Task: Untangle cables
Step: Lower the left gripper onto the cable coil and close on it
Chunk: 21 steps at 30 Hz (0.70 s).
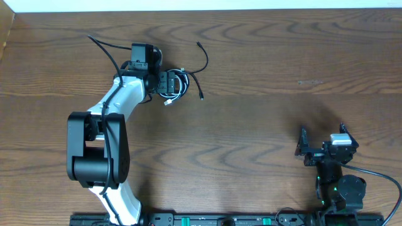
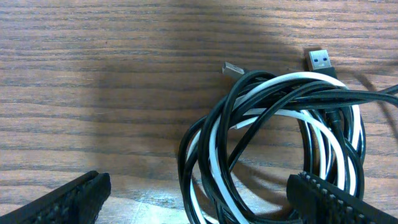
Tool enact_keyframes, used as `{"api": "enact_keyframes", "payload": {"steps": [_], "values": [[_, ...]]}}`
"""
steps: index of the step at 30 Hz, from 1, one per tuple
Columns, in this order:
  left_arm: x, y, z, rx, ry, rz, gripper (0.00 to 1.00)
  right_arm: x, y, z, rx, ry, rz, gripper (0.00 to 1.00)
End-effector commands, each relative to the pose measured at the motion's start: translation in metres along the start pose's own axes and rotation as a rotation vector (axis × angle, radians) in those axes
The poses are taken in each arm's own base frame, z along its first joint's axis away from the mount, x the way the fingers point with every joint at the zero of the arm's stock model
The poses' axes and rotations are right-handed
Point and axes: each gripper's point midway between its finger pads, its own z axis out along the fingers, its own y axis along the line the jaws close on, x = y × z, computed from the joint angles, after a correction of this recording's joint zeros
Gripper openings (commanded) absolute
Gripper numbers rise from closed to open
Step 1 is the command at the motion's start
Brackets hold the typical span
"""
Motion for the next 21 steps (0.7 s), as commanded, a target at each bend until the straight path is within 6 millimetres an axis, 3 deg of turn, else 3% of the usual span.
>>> {"api": "enact_keyframes", "payload": {"steps": [1, 14, 18, 21], "values": [[-0.002, 0.004, 0.004, -0.014, 0.002, -0.016, 0.96, 0.002, 0.001, 0.000, -0.001, 0.007, -0.012, 0.99], [0.013, 0.004, 0.003, -0.018, 0.063, -0.018, 0.96, 0.002, 0.001, 0.000, -0.001, 0.007, -0.012, 0.99], [0.015, 0.004, 0.003, -0.018, 0.072, -0.018, 0.87, 0.002, 0.001, 0.000, -0.001, 0.007, -0.012, 0.99], [0.017, 0.005, 0.003, -0.019, 0.082, -0.018, 0.86, 0.002, 0.001, 0.000, -0.001, 0.007, -0.012, 0.99]]}}
